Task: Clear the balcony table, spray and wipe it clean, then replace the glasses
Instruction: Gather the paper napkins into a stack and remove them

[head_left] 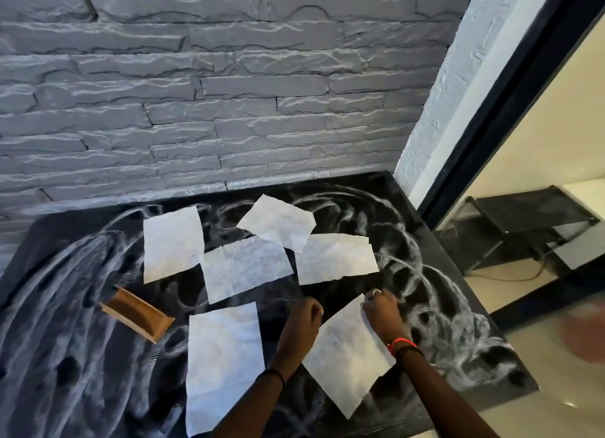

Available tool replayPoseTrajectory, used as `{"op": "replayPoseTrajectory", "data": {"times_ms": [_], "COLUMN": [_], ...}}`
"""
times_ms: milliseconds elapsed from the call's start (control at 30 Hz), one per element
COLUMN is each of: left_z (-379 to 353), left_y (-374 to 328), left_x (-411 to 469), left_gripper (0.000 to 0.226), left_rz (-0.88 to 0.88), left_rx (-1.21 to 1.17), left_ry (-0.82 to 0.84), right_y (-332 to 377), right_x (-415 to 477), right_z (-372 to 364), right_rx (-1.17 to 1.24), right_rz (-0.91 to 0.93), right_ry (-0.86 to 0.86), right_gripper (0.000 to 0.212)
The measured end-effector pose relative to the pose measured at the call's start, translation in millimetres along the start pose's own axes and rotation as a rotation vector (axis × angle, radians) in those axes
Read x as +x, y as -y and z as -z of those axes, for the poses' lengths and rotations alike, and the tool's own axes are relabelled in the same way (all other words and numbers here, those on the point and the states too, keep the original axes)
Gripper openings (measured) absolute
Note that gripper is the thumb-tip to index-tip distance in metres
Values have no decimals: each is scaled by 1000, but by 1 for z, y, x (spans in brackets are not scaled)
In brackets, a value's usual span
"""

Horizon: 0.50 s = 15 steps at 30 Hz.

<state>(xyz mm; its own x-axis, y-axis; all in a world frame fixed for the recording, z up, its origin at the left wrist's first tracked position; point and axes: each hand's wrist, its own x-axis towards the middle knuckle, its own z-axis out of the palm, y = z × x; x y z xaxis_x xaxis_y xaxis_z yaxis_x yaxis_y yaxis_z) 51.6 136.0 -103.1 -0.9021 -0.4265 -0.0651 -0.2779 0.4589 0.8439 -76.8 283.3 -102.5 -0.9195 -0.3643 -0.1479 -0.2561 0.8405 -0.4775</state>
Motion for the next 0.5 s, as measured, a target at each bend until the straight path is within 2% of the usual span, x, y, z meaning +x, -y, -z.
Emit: {"op": "replayPoseTrajectory", "data": {"times_ms": [167,267,367,433,500], "left_z": [-7,-10,-10,-10,-5], "left_y": [3,2,-1,-4,-10], "left_x": [7,12,17,18,18], "left_gripper": [7,7,42,69,74], "left_rz": [5,13,8,-6,-4], "left_rx": [35,-22,-51,-38,-61], "left_ry": [4,12,129,207,250], "right_y": [-11,-8,6,20,34], "right_x": [7,5,-2,-9,-16], "right_z": [-5,3,18,28,35], "right_rx": [32,55,125,171,182], "right_rz": [-33,57,146,202,251], "right_ry": [-12,-19,38,152,248], "right_gripper": [3,4,16,27,25]}}
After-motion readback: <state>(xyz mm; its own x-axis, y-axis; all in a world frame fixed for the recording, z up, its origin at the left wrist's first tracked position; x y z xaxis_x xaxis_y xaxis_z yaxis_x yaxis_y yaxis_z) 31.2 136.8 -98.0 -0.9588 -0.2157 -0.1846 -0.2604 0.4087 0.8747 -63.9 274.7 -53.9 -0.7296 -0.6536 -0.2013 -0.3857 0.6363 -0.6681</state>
